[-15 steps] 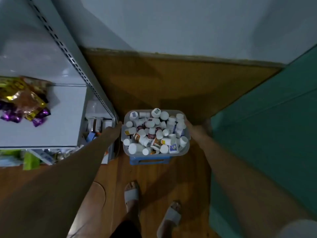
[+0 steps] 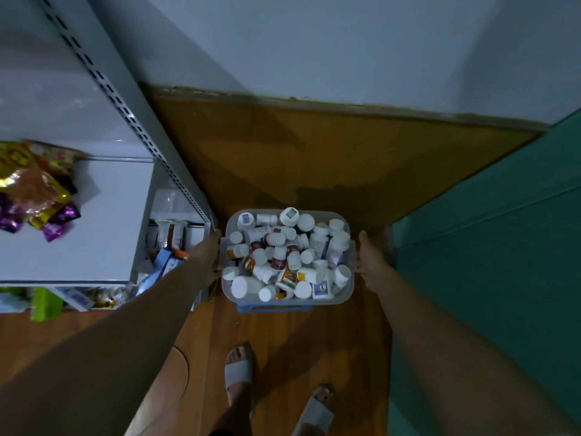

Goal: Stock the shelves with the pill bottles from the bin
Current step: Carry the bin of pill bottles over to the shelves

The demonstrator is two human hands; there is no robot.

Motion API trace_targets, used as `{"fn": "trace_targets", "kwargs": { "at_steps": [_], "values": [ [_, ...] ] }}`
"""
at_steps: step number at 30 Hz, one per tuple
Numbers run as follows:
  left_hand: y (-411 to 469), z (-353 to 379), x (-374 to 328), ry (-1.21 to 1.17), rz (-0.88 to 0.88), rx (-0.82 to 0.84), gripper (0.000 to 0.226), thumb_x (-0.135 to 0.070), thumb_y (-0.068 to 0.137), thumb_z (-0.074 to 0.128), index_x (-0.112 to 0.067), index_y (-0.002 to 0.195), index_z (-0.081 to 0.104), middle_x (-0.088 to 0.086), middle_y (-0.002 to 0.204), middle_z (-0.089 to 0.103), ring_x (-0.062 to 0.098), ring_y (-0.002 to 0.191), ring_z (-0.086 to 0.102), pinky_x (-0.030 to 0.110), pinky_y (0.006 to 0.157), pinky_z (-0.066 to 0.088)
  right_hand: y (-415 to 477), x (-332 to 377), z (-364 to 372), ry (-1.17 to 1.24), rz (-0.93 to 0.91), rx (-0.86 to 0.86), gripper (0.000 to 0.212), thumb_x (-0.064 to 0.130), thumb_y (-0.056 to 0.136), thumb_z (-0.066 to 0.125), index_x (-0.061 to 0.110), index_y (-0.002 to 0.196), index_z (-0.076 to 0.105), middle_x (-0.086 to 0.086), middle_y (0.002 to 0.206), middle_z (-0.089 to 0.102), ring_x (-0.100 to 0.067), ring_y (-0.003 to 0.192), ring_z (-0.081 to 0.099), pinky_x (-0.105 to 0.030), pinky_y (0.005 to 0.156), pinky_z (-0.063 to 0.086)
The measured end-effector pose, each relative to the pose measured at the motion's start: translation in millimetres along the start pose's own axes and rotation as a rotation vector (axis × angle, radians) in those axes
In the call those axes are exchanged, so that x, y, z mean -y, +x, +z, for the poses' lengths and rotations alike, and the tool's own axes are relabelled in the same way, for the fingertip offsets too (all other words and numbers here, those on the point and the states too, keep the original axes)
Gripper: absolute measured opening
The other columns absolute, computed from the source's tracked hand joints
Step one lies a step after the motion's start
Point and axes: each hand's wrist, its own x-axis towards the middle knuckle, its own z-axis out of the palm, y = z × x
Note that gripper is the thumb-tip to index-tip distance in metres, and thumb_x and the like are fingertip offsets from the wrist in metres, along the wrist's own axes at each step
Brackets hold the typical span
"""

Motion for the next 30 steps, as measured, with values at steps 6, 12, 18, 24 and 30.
{"fn": "trace_targets", "kwargs": {
  "at_steps": [6,12,18,24,30],
  "values": [
    [-23,-1,-9,0.018,0.025,-0.003,0.052,-0.059,0.104,0.049,-0.011,0.11,0.068,0.012,0.101,0.07,0.027,0.089,0.065,0.037,0.068,0.049,-109,37,-12,0.085,-0.071,0.01,0.051,0.058,0.108,0.036,0.015,0.11,0.063,-0.012,0.099,0.072,-0.027,0.092,0.068,-0.04,0.084,0.055],
    [-86,-4,-1,-0.042,0.145,0.059,0.05,-0.058,0.107,0.045,-0.015,0.109,0.069,0.009,0.102,0.073,0.025,0.094,0.067,0.038,0.072,0.052,-166,45,-44,0.212,-0.125,-0.026,0.063,0.057,0.109,0.031,0.01,0.091,0.069,-0.013,0.084,0.07,-0.026,0.078,0.063,-0.038,0.074,0.05],
    [-162,-15,14,-0.133,0.294,0.043,0.066,-0.065,0.1,0.052,-0.006,0.12,0.074,0.021,0.113,0.074,0.028,0.095,0.07,0.04,0.081,0.057,-219,50,-83,0.436,-0.181,0.02,0.058,0.059,0.103,0.043,0.007,0.098,0.067,-0.006,0.065,0.059,-0.019,0.058,0.053,-0.032,0.06,0.045],
    [-251,-38,58,-0.258,0.37,0.024,0.068,-0.066,0.102,0.045,-0.008,0.122,0.074,0.02,0.117,0.076,0.035,0.112,0.069,0.047,0.096,0.056,-288,53,-108,0.446,-0.237,0.125,0.054,0.064,0.095,0.048,0.013,0.1,0.066,0.005,0.051,0.053,-0.013,0.046,0.049,-0.032,0.056,0.041],
    [-325,-83,106,-0.322,0.449,-0.162,0.076,-0.074,0.097,0.048,-0.006,0.113,0.076,0.017,0.102,0.079,0.033,0.096,0.074,0.046,0.086,0.06,-366,38,-89,0.379,-0.331,0.185,0.037,0.052,0.104,0.048,0.019,0.094,0.063,-0.004,0.083,0.065,-0.016,0.072,0.06,-0.033,0.076,0.051]
  ]
}}
